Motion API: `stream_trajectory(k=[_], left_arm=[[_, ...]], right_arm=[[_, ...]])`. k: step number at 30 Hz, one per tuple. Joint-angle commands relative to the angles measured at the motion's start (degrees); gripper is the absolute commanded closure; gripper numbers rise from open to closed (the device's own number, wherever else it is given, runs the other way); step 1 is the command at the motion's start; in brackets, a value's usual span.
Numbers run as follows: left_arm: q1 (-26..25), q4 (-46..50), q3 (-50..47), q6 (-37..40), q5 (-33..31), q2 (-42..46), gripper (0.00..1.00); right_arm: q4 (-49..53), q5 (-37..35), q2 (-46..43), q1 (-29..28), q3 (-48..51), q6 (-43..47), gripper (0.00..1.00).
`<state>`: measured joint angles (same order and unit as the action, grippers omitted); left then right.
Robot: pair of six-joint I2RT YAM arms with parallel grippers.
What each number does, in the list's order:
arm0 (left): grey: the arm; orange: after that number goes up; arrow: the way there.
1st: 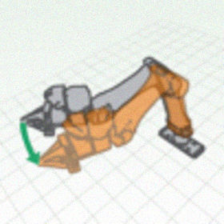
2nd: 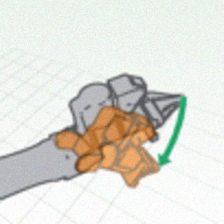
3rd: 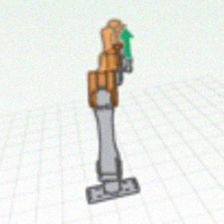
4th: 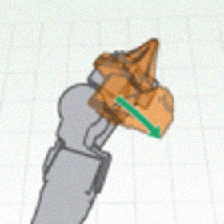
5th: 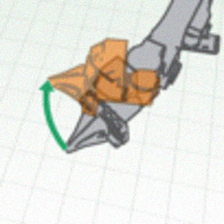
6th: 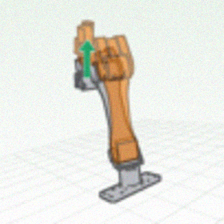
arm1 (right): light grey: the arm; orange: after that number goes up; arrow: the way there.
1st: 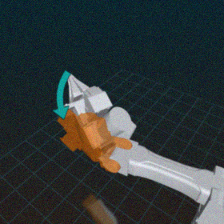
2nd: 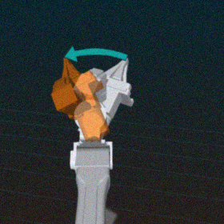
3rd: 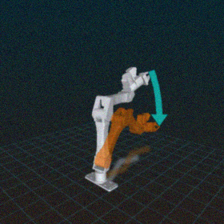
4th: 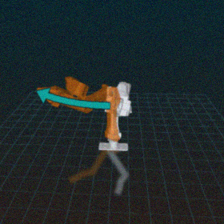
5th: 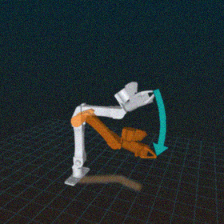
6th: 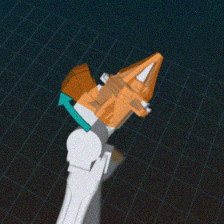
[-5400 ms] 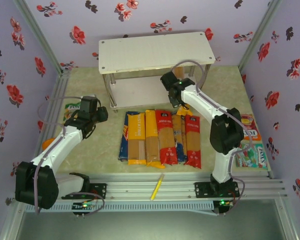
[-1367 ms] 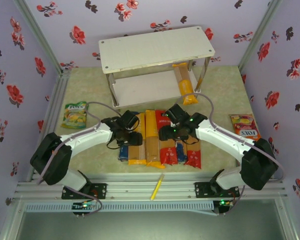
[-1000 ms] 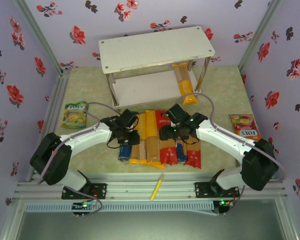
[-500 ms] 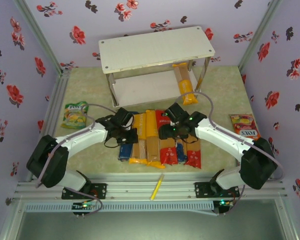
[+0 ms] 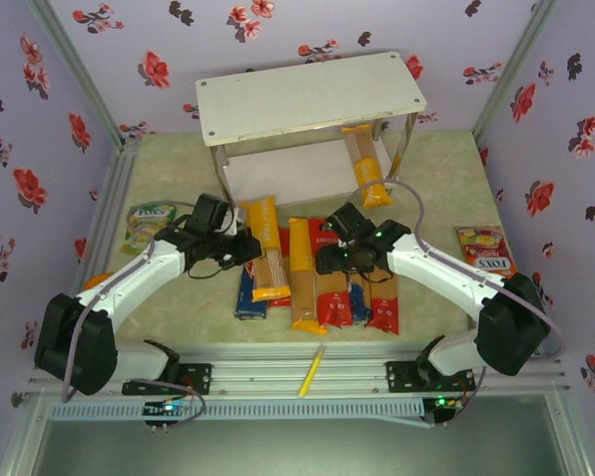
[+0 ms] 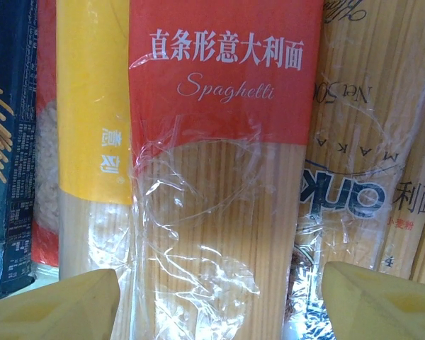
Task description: Place and organize the pasta boxes and bags onto the shelf
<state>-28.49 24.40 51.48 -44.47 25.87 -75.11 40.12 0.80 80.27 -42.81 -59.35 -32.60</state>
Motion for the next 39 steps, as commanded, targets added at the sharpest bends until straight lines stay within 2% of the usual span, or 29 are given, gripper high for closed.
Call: stream_trajectory(k=[1, 7, 10, 19, 26, 30, 35, 39], left_arm=[[0.68, -7.51, 5.44, 0.14, 5.2, 2.08, 1.0], [1.15, -16.29, 11.54, -0.24, 6.73, -3.89, 1.0], [1.53, -20.02, 15.16, 0.0, 6.66, -8.05, 1.0], [2.03, -30.9, 24.04, -2.33, 7.61, -22.17, 1.0], [2.09, -39.55, 29.55, -8.12, 8.34, -30.71, 1.0], [2.02, -39.69, 34.33, -8.14, 9.07, -34.92, 1.0], [2.01, -33.52, 41.9, -4.58, 12.8, -40.8, 1.0], [1.95, -30.34, 44.66, -2.49, 13.16, -43.55, 1.0]], right_arm=[[2.75, -2.76, 0.63, -0.26, -1.97, 0.1, 0.24], [5.47, -4.14, -0.12, 0.04, -1.64, -0.36, 0.24], [7.64, -7.51, -2.4, 0.58, -1.4, -1.25, 0.24], [9.59, -7.92, -10.83, 9.01, 0.11, -0.92, 0.24], [9.52, -7.44, -11.59, 11.42, -0.91, 0.3, 0.23], [8.76, -6.88, -11.0, 12.12, -0.91, 0.85, 0.23], [8.44, -6.25, -10.57, 13.43, -0.66, 1.62, 0.23], [8.48, -6.15, -10.79, 13.94, -0.63, 2.09, 0.23]])
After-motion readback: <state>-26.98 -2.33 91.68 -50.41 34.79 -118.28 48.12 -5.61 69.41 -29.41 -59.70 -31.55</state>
